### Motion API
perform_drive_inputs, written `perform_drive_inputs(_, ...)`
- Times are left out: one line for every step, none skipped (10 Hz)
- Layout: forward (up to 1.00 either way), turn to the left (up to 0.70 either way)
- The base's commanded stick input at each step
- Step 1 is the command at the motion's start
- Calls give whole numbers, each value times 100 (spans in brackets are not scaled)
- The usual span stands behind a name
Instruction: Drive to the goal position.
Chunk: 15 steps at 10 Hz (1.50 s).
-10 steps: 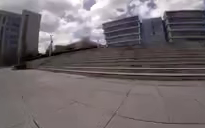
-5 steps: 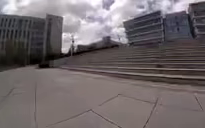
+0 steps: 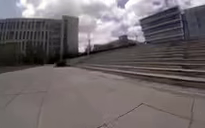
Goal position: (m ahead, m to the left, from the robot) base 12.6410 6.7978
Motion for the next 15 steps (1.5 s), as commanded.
perform_drive_inputs(70,0)
perform_drive_inputs(70,0)
perform_drive_inputs(70,0)
perform_drive_inputs(70,0)
perform_drive_inputs(70,0)
perform_drive_inputs(70,0)
perform_drive_inputs(70,0)
perform_drive_inputs(70,5)
perform_drive_inputs(70,14)
perform_drive_inputs(70,25)
perform_drive_inputs(70,35)
perform_drive_inputs(70,35)
perform_drive_inputs(70,35)
perform_drive_inputs(70,35)
perform_drive_inputs(70,35)
